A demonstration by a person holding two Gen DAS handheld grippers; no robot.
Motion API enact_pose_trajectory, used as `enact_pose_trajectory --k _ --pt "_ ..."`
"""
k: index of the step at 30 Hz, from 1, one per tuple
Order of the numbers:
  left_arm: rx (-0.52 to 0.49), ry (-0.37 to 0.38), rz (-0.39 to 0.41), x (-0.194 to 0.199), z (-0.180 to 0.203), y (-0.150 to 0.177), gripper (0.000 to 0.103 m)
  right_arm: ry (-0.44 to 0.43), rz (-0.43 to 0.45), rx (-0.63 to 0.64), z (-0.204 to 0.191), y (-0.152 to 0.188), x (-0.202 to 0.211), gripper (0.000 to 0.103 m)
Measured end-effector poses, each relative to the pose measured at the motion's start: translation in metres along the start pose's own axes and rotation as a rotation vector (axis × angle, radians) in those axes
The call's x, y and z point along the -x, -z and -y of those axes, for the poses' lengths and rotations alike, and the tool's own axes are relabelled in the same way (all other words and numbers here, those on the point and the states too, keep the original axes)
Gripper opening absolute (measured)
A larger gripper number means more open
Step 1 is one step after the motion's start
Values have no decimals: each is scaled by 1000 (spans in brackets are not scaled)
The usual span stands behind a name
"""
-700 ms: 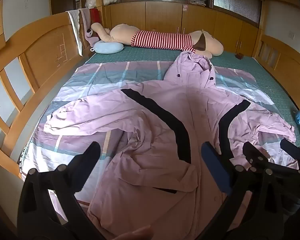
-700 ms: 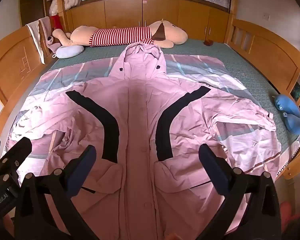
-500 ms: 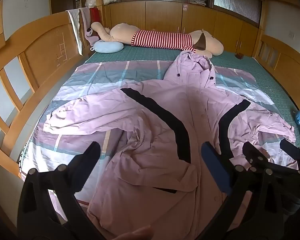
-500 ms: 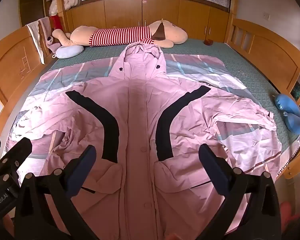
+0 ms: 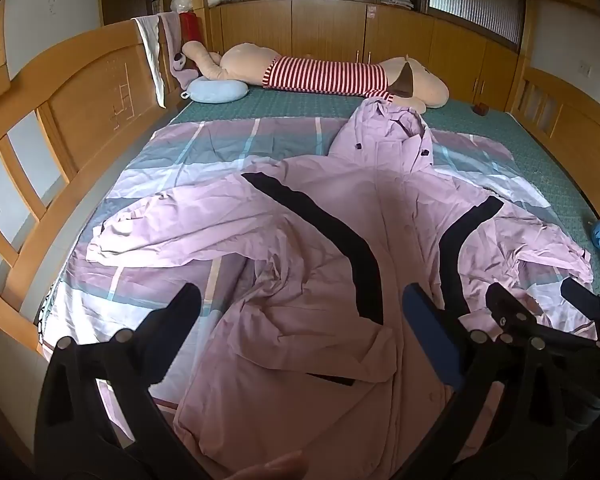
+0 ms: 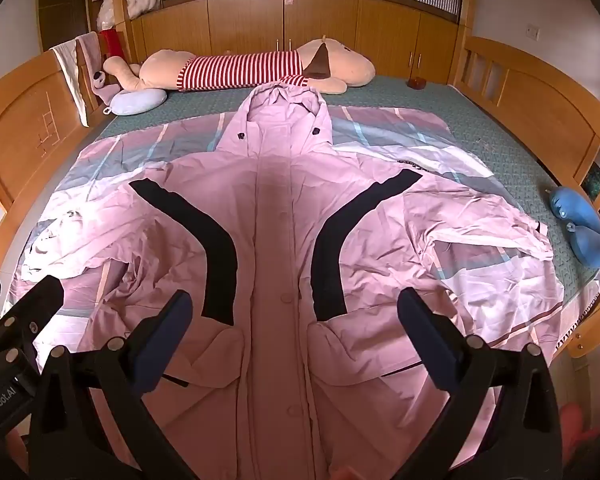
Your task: Fold large clothes
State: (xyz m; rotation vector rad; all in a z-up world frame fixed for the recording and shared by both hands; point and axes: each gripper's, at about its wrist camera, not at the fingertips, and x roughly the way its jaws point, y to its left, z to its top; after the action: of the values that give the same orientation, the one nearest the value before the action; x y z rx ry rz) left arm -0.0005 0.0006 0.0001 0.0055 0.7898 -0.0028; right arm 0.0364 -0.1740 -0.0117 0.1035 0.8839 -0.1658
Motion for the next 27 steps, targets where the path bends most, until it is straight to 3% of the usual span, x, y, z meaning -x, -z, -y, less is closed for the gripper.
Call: enact_pose_trajectory --k 20,22,27 --pt "-2 -3 -2 -10 -8 36 101 4 -6 0 -2 3 -6 102" --pt "0 -3 -9 -10 -4 11 101 4 -6 0 -1 4 -6 102" --pt "4 3 -7 -11 -7 18 101 5 -7 -1 -2 3 -6 102"
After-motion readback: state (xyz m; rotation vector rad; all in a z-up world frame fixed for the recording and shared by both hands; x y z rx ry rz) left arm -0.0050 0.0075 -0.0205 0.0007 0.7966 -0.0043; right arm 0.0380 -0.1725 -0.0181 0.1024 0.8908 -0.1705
